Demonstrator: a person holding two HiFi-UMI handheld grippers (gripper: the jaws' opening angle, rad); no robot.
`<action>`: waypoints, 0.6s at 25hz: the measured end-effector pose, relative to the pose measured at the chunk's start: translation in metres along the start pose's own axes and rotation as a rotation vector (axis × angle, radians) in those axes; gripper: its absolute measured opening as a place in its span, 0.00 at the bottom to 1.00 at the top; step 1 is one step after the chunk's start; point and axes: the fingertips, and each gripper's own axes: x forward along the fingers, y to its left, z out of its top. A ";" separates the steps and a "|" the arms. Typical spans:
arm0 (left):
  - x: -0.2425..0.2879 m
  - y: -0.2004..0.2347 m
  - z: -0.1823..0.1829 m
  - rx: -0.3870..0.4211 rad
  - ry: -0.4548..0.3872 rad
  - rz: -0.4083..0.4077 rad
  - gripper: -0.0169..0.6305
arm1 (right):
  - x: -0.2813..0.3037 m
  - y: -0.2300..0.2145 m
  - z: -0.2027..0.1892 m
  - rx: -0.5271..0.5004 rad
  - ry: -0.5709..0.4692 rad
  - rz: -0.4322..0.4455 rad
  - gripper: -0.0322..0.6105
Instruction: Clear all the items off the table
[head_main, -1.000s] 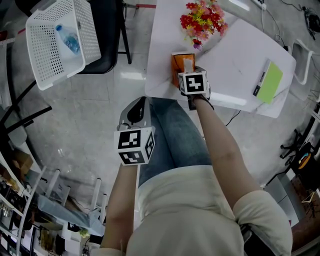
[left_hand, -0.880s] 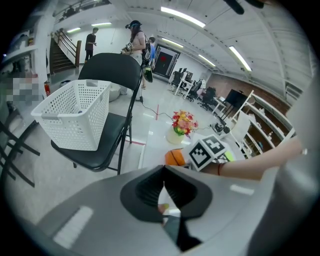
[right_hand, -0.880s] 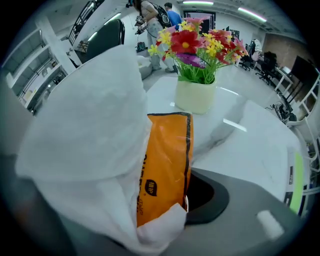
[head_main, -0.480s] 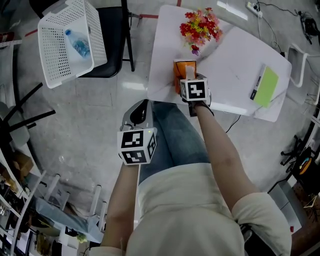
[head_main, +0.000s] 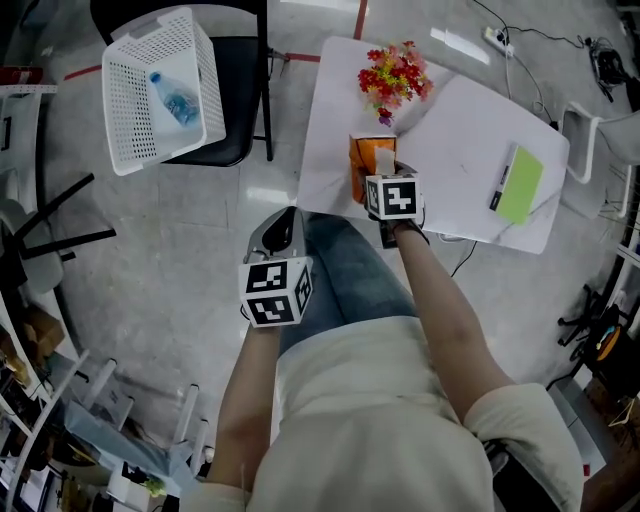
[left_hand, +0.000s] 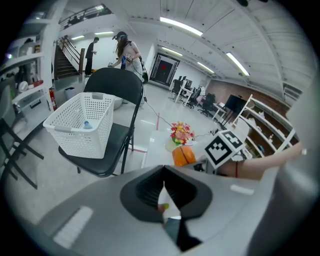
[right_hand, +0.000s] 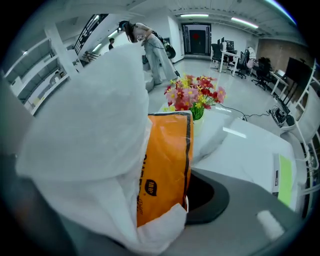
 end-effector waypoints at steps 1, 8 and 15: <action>-0.002 0.001 0.001 0.000 -0.003 0.002 0.04 | -0.005 0.002 0.002 -0.002 -0.006 0.002 0.50; -0.024 0.006 0.010 -0.027 -0.039 0.032 0.04 | -0.049 0.016 0.017 -0.041 -0.048 0.029 0.50; -0.047 0.008 0.025 -0.041 -0.080 0.047 0.04 | -0.096 0.029 0.037 -0.142 -0.101 0.047 0.50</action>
